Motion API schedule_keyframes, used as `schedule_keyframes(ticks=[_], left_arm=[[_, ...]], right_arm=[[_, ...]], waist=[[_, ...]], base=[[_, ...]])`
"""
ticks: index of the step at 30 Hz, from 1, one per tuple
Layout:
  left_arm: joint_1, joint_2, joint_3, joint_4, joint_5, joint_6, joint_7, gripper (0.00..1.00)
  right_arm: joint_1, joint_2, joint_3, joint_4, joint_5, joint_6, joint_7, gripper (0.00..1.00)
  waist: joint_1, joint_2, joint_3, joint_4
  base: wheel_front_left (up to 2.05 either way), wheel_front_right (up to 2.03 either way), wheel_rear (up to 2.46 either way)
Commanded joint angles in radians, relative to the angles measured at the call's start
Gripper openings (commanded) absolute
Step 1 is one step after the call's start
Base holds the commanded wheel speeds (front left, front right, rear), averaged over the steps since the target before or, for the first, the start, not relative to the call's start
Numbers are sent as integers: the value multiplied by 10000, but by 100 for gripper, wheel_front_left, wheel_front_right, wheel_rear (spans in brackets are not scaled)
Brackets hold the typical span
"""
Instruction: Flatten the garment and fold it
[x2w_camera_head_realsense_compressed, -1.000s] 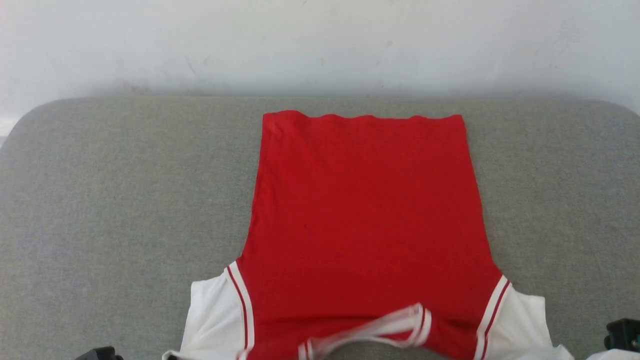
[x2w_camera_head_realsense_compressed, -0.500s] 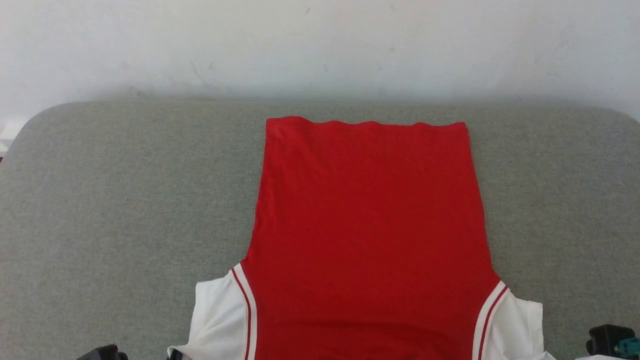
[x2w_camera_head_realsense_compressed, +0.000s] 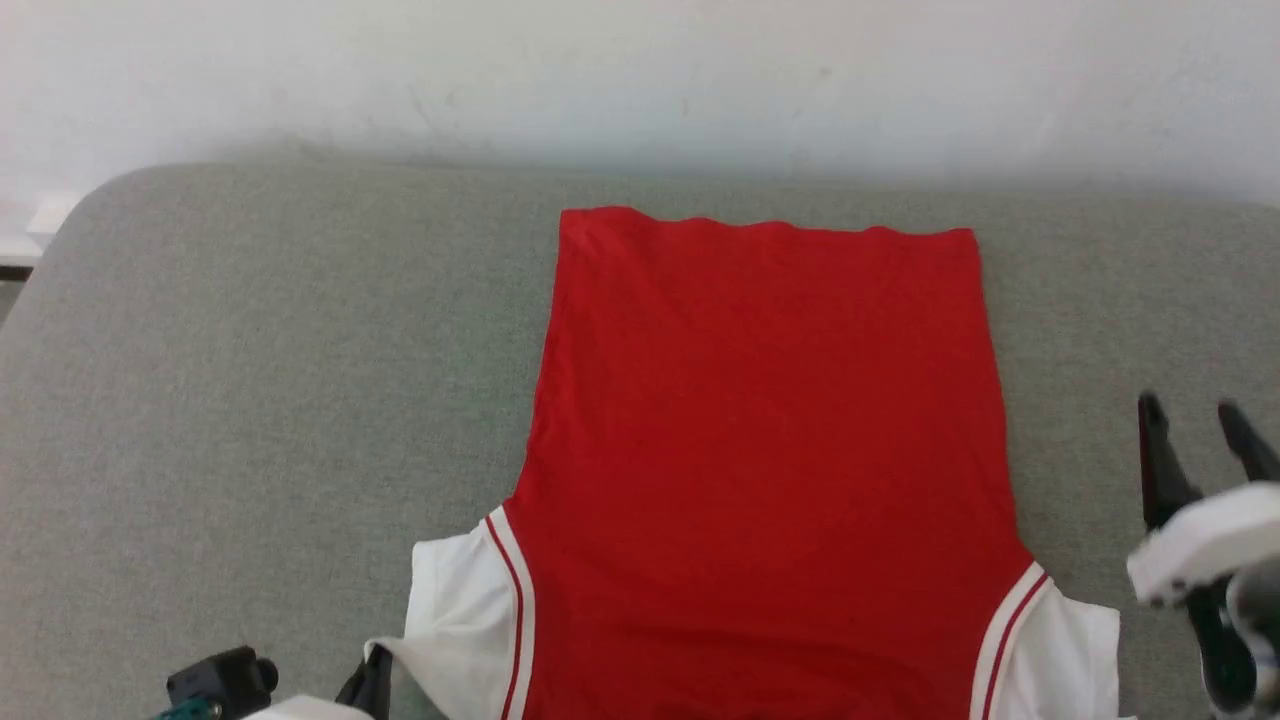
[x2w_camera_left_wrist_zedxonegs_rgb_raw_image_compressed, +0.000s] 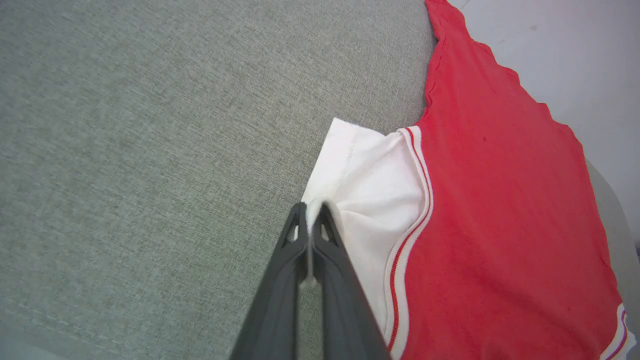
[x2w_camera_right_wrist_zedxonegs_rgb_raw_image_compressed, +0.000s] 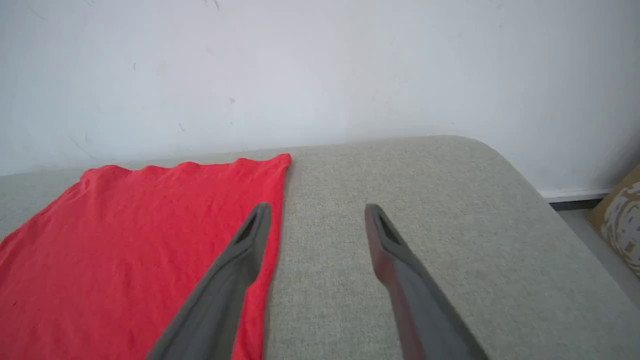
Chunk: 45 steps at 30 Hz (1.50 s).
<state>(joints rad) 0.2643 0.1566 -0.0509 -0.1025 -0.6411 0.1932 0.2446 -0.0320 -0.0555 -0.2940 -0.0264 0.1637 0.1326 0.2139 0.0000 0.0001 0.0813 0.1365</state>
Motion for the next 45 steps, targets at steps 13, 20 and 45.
schedule_keyframes(ticks=[13,20,45], left_arm=[[-1184,-344,-524,-470,115,-252,-360,0],[-1682,-576,-833,-212,34,-431,-660,0],[-2061,-566,-1116,873,-151,-754,-1193,0]], right_arm=[[-6141,-1480,307,4710,-657,-19,-225,100],[-8293,-2123,416,6462,-1256,-19,1613,100],[-8021,-2394,393,5583,-1363,-19,4212,0]], waist=[[0,-1,2360,1193],[0,-1,3431,1757],[0,-1,3349,1825]], base=[[0,0,0],[0,0,0],[0,0,0]])
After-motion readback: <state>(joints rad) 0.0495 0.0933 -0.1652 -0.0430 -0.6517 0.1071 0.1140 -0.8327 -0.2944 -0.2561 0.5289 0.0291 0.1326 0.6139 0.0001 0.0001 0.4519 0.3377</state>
